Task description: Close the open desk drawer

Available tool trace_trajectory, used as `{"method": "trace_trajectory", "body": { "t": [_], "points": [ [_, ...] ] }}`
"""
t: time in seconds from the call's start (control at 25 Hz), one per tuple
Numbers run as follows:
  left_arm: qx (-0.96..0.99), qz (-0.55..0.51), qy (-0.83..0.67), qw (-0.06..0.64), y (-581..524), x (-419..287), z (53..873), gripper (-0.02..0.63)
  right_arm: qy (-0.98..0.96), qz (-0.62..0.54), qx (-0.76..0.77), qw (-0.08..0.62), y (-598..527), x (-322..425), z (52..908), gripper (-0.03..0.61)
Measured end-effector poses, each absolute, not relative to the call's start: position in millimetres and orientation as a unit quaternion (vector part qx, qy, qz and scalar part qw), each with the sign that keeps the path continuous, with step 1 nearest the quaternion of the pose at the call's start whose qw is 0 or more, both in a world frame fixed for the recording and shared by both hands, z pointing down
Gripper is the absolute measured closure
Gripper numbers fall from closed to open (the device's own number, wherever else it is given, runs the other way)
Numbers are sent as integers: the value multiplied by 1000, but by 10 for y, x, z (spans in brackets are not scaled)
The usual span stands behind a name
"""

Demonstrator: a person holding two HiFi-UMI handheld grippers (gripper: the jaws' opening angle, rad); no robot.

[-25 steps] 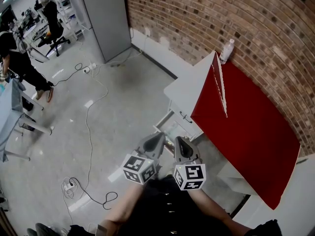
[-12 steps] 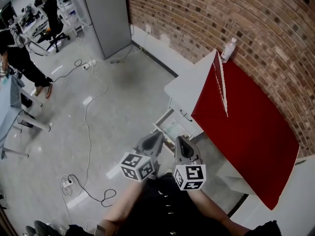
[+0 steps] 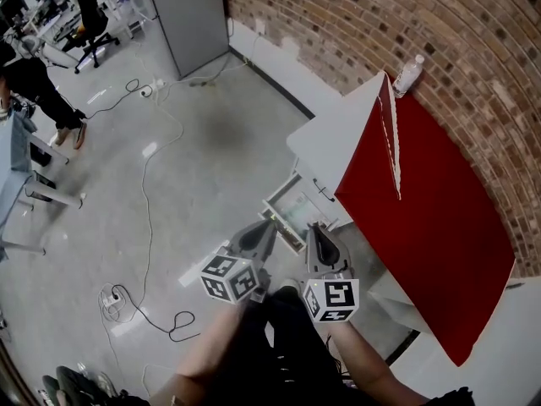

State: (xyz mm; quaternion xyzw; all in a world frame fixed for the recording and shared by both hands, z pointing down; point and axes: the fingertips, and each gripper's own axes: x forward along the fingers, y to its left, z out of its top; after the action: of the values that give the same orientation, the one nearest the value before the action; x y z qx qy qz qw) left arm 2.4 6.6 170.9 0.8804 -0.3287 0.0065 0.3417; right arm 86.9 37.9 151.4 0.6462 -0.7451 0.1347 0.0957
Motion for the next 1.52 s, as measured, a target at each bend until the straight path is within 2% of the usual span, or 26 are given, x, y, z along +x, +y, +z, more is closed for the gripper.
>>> {"method": "trace_trajectory", "body": {
  "t": [0.6,1.52],
  "points": [
    [862,-1,-310,401,-374,7,2566,603,-758,133,627,122,-167,950,2159,566],
    [824,-25,-286,489,-562,96,4267,603,-754,162,617,155,-486,1055,3594,566]
  ]
}}
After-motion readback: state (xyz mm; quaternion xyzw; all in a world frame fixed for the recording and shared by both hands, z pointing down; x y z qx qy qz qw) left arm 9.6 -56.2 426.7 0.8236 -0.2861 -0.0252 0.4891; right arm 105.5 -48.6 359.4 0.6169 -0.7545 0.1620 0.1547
